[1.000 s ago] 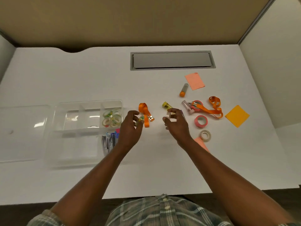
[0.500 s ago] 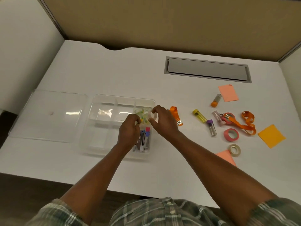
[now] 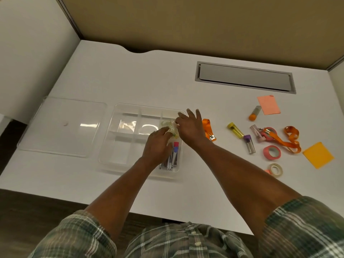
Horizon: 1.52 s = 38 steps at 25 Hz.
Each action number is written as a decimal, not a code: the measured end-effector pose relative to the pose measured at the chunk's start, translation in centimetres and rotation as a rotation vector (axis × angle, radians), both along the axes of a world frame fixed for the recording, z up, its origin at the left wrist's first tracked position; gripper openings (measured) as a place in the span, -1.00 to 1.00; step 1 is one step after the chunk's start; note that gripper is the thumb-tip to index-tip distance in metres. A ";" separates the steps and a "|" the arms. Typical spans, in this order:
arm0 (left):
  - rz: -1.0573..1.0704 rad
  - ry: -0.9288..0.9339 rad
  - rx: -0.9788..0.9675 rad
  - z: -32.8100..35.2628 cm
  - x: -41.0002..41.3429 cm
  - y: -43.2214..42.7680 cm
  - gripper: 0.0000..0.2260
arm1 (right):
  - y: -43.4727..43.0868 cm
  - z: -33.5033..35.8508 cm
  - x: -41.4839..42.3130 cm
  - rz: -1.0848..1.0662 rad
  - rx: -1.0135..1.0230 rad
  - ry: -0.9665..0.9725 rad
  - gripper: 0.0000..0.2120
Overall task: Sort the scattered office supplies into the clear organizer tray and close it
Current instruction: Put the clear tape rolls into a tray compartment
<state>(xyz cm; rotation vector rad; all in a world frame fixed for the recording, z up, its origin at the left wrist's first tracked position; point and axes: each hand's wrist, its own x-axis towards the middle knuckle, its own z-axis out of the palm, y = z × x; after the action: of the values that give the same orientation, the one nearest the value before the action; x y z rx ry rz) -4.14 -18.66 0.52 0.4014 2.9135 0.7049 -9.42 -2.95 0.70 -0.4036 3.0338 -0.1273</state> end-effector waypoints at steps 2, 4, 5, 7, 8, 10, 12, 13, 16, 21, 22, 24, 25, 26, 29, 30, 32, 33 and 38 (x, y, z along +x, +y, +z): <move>-0.008 0.015 -0.025 0.0 0.3 -0.1 -0.69 | 0.2 -0.2 0.4 -0.010 -0.028 -0.010 -0.66; -0.008 0.045 -0.036 0.0 0.6 -0.1 -0.69 | 0.5 -0.3 1.1 -0.057 -0.122 -0.003 -0.64; -0.003 0.053 -0.041 -0.1 0.8 0.1 -0.69 | 0.8 -0.4 1.5 -0.090 -0.176 0.008 -0.63; 0.016 0.055 -0.048 -0.1 0.9 0.6 -0.69 | 1.8 -0.6 2.6 -0.159 -0.270 0.057 -0.62; 0.020 0.057 -0.049 -0.1 0.9 1.1 -0.69 | 2.5 -0.7 3.3 -0.190 -0.311 0.083 -0.63; 0.003 0.075 -0.038 0.1 1.4 2.6 -0.69 | 4.2 -0.9 5.2 -0.243 -0.356 0.111 -0.65; -0.042 0.104 -0.015 0.2 2.5 4.6 -0.68 | 6.6 -1.1 7.6 -0.296 -0.353 0.133 -0.66; -0.069 0.107 -0.009 0.1 3.2 5.6 -0.68 | 7.9 -1.4 8.8 -0.328 -0.339 0.141 -0.66; -0.123 0.061 -0.024 -0.9 5.3 8.5 -0.64 | 12.4 -2.3 12.5 -0.462 -0.279 0.103 -0.63; -0.195 -0.051 -0.120 -3.8 8.3 11.7 -0.50 | 20.6 -3.1 17.5 -0.662 -0.207 0.044 -0.54; -0.193 -0.075 -0.153 -4.3 8.8 12.1 -0.47 | 22.0 -3.1 18.3 -0.702 -0.192 0.023 -0.53; -0.176 -0.091 -0.193 -5.3 9.3 12.1 -0.43 | 23.9 -3.0 19.4 -0.784 -0.196 -0.029 -0.53; -0.160 -0.085 -0.202 -5.7 9.5 11.8 -0.43 | 24.4 -2.9 19.7 -0.816 -0.210 -0.056 -0.54; -0.146 -0.072 -0.208 -6.2 9.7 11.3 -0.43 | 24.7 -2.8 19.9 -0.834 -0.217 -0.083 -0.56; -0.133 -0.022 -0.190 -7.1 10.1 12.0 -0.42 | 26.7 -2.6 20.6 -0.819 -0.212 -0.122 -0.62; -0.125 -0.015 -0.181 -7.2 10.2 12.3 -0.43 | 27.2 -2.6 20.7 -0.807 -0.212 -0.130 -0.63; -0.106 0.000 -0.169 -7.5 10.4 12.8 -0.43 | 27.9 -2.7 20.6 -0.793 -0.206 -0.146 -0.63; -0.100 0.006 -0.168 -7.6 10.4 12.8 -0.44 | 28.1 -2.7 20.5 -0.786 -0.204 -0.148 -0.63; -0.087 0.015 -0.165 -8.0 10.3 12.8 -0.45 | 28.6 -2.4 19.7 -0.717 -0.221 -0.131 -0.66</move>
<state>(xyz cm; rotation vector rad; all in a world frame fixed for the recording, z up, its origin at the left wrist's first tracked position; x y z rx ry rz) 6.21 -5.90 -7.47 0.5131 2.9192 0.4470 10.27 25.63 -1.70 0.6689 2.8802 -0.5036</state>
